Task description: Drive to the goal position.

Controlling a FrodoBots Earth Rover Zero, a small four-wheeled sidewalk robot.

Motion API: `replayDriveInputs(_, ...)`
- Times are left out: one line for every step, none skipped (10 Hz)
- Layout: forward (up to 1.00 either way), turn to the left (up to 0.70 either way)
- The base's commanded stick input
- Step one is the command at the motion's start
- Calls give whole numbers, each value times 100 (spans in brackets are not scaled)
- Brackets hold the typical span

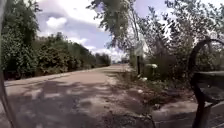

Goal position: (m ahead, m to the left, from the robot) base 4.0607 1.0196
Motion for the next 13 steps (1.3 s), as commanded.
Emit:
replayDriveInputs(5, 0)
replayDriveInputs(5, 0)
replayDriveInputs(5, 0)
replayDriveInputs(5, 0)
replayDriveInputs(5, 0)
replayDriveInputs(5, 0)
replayDriveInputs(5, 0)
replayDriveInputs(5, 0)
replayDriveInputs(5, 0)
replayDriveInputs(5, 0)
replayDriveInputs(5, 0)
replayDriveInputs(5, 0)
replayDriveInputs(5, 0)
